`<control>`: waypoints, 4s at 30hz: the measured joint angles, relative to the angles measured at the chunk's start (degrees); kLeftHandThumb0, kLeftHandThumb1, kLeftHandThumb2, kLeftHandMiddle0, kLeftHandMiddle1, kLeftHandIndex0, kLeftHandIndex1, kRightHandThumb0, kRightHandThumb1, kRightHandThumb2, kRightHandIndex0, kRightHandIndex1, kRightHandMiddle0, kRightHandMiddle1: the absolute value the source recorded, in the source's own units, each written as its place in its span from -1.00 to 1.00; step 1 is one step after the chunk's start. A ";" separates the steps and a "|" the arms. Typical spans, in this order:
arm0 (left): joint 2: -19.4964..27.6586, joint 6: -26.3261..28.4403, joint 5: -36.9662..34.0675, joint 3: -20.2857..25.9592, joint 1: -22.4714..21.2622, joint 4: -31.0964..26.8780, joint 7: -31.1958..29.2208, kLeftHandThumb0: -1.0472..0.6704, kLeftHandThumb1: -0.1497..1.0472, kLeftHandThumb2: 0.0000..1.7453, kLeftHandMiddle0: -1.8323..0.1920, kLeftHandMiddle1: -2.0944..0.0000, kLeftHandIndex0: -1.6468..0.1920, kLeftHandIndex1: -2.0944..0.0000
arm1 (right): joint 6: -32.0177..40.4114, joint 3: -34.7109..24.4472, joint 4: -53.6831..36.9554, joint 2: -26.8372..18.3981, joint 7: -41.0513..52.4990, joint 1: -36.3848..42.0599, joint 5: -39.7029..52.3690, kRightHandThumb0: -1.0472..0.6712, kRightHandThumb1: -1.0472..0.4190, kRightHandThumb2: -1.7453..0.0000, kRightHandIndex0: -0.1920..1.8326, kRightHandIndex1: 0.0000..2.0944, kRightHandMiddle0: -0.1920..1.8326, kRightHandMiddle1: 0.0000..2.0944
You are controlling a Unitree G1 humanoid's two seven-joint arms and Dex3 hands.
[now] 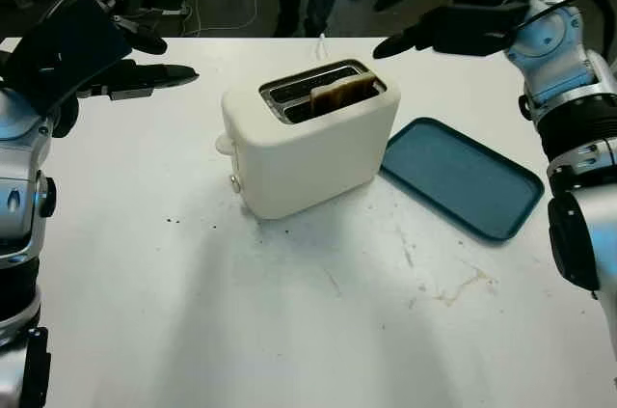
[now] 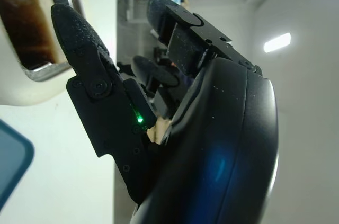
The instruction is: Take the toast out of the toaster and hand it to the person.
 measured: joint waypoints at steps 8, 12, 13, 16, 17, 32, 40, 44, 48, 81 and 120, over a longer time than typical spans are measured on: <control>0.00 0.00 0.01 0.00 0.00 0.00 0.01 -0.15 0.59 -1.00 0.81 -0.22 0.67 0.21 | -0.74 4.34 -0.54 0.56 -1.88 -0.61 -5.07 -0.44 -0.50 1.00 -0.06 -0.31 0.09 -0.98; 0.00 0.00 0.01 0.00 0.00 0.00 0.12 -0.15 0.59 -1.00 0.81 -0.22 0.68 0.22 | -0.78 5.86 -0.96 0.65 -1.88 -0.76 -6.79 -0.41 -0.50 1.00 -0.08 -0.24 0.11 -0.98; 0.00 0.00 0.00 0.00 0.00 0.00 0.12 -0.16 0.59 -1.00 0.81 -0.22 0.68 0.22 | -0.77 6.03 -0.98 0.69 -1.88 -0.76 -6.85 -0.40 -0.50 1.00 -0.09 -0.28 0.11 -0.99; 0.00 0.00 0.00 0.00 0.00 0.01 0.12 -0.16 0.59 -1.00 0.81 -0.22 0.68 0.22 | -0.78 6.33 -1.00 0.78 -1.89 -0.76 -6.85 -0.38 -0.50 1.00 -0.04 -0.41 0.13 -0.98; 0.00 0.00 0.00 0.00 0.00 0.01 0.12 -0.16 0.59 -1.00 0.81 -0.22 0.68 0.22 | -0.85 6.54 -1.01 0.80 -2.10 -0.76 -6.95 -0.38 -0.50 1.00 -0.03 -0.43 0.13 -0.98; -0.01 0.01 0.00 -0.01 0.00 0.00 0.14 -0.17 0.59 -1.00 0.81 -0.22 0.68 0.22 | -5.07 8.53 -1.00 2.09 -8.00 0.05 -9.21 -0.26 -0.48 1.00 0.04 -0.26 0.22 -0.97; -0.01 0.00 0.00 -0.01 0.02 0.00 0.15 -0.17 0.59 -1.00 0.81 -0.23 0.67 0.22 | -5.26 9.82 -0.63 2.53 -8.73 0.95 -9.69 -0.24 -0.47 1.00 -0.04 0.27 0.25 -0.98; -0.01 -0.02 0.01 -0.01 0.12 0.00 0.15 -0.17 0.59 -1.00 0.80 -0.23 0.67 0.22 | -5.27 10.28 -0.61 2.74 -8.91 1.42 -9.70 -0.25 -0.48 1.00 -0.06 0.29 0.26 -0.99; -0.02 -0.02 0.01 0.00 0.29 0.00 0.15 -0.13 0.59 -1.00 0.81 -0.23 0.67 0.21 | -5.27 10.60 -0.62 2.75 -8.91 1.42 -9.69 -0.24 -0.48 1.00 0.03 -0.14 0.25 -1.00; -0.07 -0.05 0.01 0.00 0.65 -0.02 0.72 -0.12 0.59 -1.00 0.81 -0.23 0.68 0.21 | -9.28 14.36 2.49 2.36 -26.41 1.61 -18.38 -0.48 -0.83 0.91 0.33 0.67 0.10 0.66; -1.14 -0.65 -0.01 0.29 1.37 -0.01 0.96 -0.11 0.60 -0.99 0.80 -0.23 0.69 0.18 | 11.32 -20.80 4.31 2.07 -0.64 7.49 23.01 -0.41 -0.82 0.97 0.16 0.67 0.06 0.49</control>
